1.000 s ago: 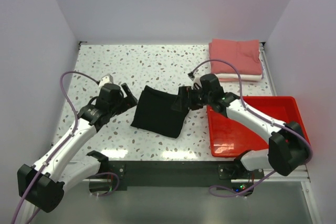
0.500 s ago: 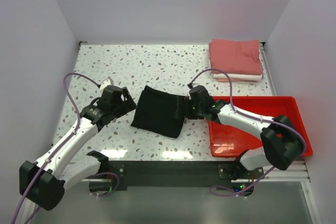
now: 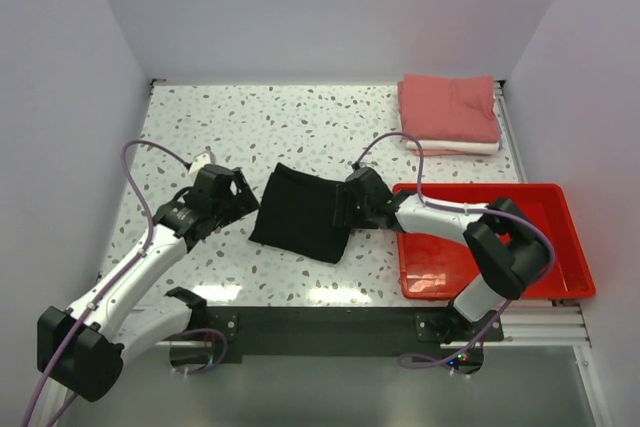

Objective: Fold and stack the t-shirts
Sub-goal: Neatly place the folded tshirt to the corner

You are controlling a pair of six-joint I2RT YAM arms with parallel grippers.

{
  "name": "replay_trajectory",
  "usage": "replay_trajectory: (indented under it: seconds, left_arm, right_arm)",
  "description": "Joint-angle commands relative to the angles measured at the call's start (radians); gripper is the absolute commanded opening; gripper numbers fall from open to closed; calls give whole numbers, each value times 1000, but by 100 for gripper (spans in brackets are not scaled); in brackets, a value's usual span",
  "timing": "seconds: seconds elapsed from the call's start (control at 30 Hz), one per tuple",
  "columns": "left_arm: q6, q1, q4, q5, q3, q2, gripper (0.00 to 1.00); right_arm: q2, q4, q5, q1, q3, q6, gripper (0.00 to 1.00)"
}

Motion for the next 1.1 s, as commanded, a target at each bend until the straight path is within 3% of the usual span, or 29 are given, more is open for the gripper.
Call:
replay_trajectory:
  seconds: [0.0,0.1,0.23,0.37,0.4,0.63,0.8,1.07]
  left_arm:
    - [-8,-1,-15,-29,-9,-13,100]
    - [-9,-1,-12,-38,-17,-17,100]
    - [-12,-1,-12,-41,-23,-10,100]
    - [-14,-1,-9,-44,-25,-4,100]
    - [-14,-1,-12,-44,-26,-3,100]
    - [-32,-1,-38,-67,-31,-21,100]
    - [-40,-1,-79,-102,-20,-44,100]
    - [-60,-1,-136,-161,-2,-85,100]
  right_arm:
    - [48,38,24,11,38,17,69]
    - [82,39,24,17,49,19,67]
    - [114,36,50,31,73,14,56]
    - [186,-37,149,40,139,-32,35]
    - [225,-51,168,41,159,-42,23]
    - [324,-97,269,42,325,-267,0]
    - [343,-145,407,41,464,-501,0]
    - [343,-22,562,34,560,-1048,0]
